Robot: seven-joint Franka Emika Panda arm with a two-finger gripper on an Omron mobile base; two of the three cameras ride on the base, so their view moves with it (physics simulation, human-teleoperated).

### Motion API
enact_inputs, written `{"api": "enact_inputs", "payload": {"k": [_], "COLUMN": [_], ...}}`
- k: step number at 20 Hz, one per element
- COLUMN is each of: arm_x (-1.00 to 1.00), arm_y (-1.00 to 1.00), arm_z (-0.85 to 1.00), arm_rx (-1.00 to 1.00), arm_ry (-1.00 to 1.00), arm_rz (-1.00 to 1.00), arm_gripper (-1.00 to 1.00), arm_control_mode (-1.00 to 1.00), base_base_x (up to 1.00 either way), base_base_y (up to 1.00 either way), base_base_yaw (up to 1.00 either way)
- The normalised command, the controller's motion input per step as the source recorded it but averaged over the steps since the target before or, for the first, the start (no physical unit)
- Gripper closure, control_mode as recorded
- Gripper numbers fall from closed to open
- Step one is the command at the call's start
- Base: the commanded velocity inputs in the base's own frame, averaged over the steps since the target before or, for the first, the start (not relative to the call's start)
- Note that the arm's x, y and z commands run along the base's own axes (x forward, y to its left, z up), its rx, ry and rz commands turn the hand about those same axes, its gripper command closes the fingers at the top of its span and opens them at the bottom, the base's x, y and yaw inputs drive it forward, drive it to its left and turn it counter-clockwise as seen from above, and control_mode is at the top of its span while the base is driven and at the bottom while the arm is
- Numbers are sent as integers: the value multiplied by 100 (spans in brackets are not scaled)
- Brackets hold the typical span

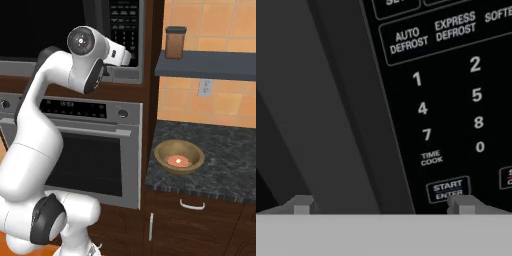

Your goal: Open the microwave, place the bowl with waffle inside the microwave, then close the microwave door and turn it on.

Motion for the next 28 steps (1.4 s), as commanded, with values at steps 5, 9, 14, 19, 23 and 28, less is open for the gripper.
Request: {"api": "enact_inputs", "payload": {"k": [5, 9, 14, 19, 23, 28], "arm_x": [14, -6, -81, -100, -100, -100], "arm_y": [0, 5, 0, -14, -28, -17], "arm_z": [0, 0, 14, 11, 0, 0], "arm_rx": [-2, -3, -15, -11, 0, -1], "arm_ry": [1, 0, 0, -2, -12, -15], "arm_rz": [0, 0, -11, -26, -38, -34], "arm_gripper": [100, 100, 100, 100, 100, 100], "arm_control_mode": [-100, -100, -100, -100, -100, -100], "base_base_x": [0, 0, 0, 0, 0, 0], "base_base_y": [0, 0, 0, 0, 0, 0], "base_base_yaw": [0, 0, 0, 0, 0, 0]}}
